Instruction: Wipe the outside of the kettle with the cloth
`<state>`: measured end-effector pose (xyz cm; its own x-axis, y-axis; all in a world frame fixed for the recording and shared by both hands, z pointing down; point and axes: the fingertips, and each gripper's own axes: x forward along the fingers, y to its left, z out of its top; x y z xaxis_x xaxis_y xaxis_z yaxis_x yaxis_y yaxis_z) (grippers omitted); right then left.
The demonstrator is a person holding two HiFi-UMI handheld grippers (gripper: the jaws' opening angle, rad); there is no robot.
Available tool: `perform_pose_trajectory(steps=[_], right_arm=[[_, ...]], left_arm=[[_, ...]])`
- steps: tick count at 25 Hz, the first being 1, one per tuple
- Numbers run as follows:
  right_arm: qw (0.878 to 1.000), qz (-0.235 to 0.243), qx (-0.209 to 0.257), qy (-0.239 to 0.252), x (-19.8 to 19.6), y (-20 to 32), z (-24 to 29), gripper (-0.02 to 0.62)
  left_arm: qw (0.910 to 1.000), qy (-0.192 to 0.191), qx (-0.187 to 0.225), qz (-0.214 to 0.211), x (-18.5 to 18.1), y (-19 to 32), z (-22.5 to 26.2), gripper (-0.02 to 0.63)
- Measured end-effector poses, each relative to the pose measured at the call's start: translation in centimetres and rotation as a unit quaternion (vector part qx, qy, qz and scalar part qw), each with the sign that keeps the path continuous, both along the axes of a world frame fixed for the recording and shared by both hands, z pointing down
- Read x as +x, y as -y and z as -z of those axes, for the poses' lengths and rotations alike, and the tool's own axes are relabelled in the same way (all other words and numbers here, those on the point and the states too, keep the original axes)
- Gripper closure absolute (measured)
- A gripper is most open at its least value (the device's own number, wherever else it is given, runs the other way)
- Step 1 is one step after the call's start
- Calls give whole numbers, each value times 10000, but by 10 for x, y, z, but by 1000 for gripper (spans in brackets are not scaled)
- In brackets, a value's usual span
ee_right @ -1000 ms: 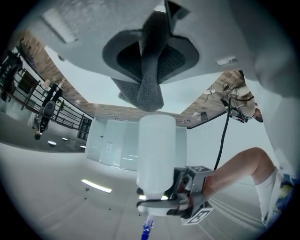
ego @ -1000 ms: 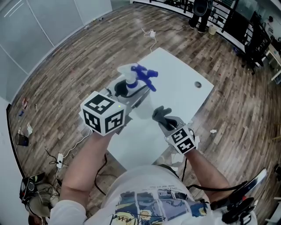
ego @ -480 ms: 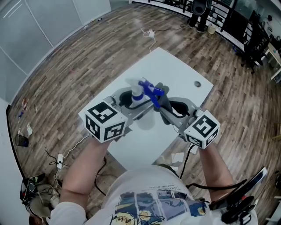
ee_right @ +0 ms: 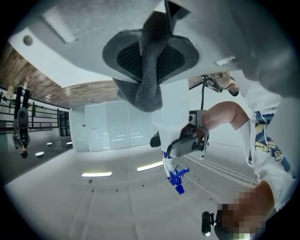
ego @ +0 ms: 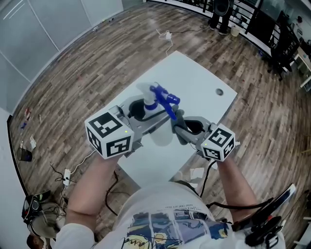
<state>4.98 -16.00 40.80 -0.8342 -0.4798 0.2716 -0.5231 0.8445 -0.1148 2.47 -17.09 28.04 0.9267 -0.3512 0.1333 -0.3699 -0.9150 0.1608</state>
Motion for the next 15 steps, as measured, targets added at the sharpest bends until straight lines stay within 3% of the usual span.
perform_pose_trajectory(steps=[10,15], right_arm=[[9958,-68,-588,-698,11,-4,-66,520],[9987,-220,-271,-382,19,4,-31,520]], left_arm=[[9999,-21,44,-149,-1,-1,7,400],[9990,115,6,-428,6,-15,-4,400]])
